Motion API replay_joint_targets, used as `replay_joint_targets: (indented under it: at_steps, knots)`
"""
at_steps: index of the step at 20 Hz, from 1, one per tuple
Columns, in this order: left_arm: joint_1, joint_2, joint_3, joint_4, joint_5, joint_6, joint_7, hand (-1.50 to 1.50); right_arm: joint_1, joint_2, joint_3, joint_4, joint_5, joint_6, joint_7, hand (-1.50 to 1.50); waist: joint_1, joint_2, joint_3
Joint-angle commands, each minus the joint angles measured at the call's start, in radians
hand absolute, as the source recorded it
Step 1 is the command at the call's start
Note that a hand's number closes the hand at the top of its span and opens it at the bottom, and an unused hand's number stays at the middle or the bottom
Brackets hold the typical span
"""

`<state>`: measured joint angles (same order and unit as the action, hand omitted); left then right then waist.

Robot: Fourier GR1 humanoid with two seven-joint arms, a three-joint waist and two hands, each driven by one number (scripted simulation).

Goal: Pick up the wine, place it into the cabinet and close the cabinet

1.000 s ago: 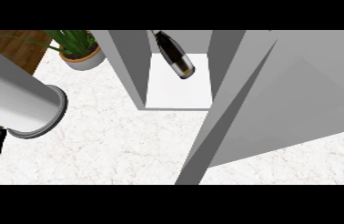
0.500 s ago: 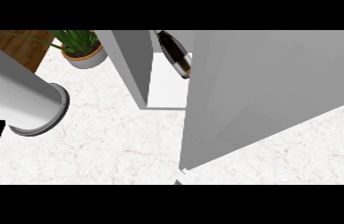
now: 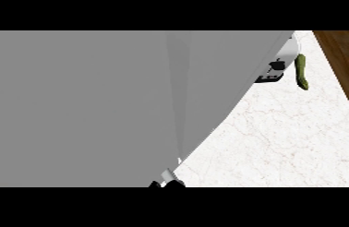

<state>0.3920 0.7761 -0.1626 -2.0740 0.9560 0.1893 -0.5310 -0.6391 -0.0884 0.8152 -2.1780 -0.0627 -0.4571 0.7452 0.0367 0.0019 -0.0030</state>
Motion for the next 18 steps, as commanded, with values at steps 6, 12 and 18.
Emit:
replay_joint_targets:
  at_steps: [6,12,18]
  knots:
    - [-0.041,-0.018,0.038,0.011,-0.001,0.018,0.053,-1.5,-0.434,0.087,-0.188,0.454,-0.202,-0.071,-0.121,1.5,0.006,0.003,0.001]
    - [-0.033,-0.06,0.043,0.05,-0.023,-0.018,0.031,-1.5,-0.571,0.088,-0.235,0.69,-0.106,-0.015,-0.195,1.5,-0.008,0.001,0.001]
    - [-0.096,-0.104,0.006,0.034,-0.079,0.043,0.078,-1.5,-0.585,0.088,-0.404,0.891,-0.159,0.113,-0.333,1.5,-0.019,0.003,0.002]
